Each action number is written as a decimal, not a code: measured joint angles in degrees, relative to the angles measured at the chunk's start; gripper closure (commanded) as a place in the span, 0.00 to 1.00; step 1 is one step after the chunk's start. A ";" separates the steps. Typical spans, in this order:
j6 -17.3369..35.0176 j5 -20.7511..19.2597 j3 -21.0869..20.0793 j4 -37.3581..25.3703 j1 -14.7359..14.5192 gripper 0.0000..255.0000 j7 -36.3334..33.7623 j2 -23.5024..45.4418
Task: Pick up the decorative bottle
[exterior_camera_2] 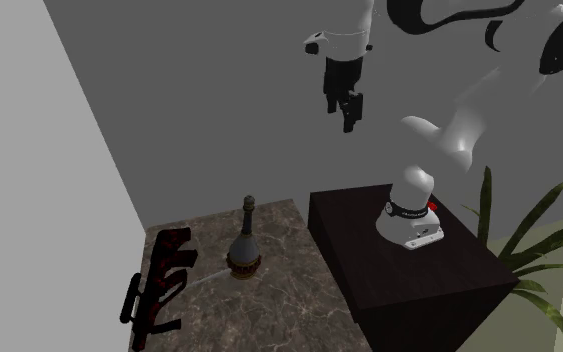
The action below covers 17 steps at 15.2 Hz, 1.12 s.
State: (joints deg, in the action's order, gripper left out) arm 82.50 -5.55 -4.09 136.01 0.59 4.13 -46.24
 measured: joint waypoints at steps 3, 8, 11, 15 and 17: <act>2.21 0.51 0.09 0.33 0.20 0.00 -0.71 1.84; 11.34 2.55 0.12 0.65 0.79 0.00 -3.50 10.25; 16.16 3.63 0.46 0.00 1.20 0.00 -4.63 15.38; 23.14 4.99 1.02 -1.65 1.74 0.00 -5.77 23.46; 26.15 5.98 0.80 -3.28 1.63 0.00 -6.86 27.83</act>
State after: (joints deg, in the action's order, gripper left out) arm 108.66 0.43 -3.29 132.73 2.22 -2.74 -18.41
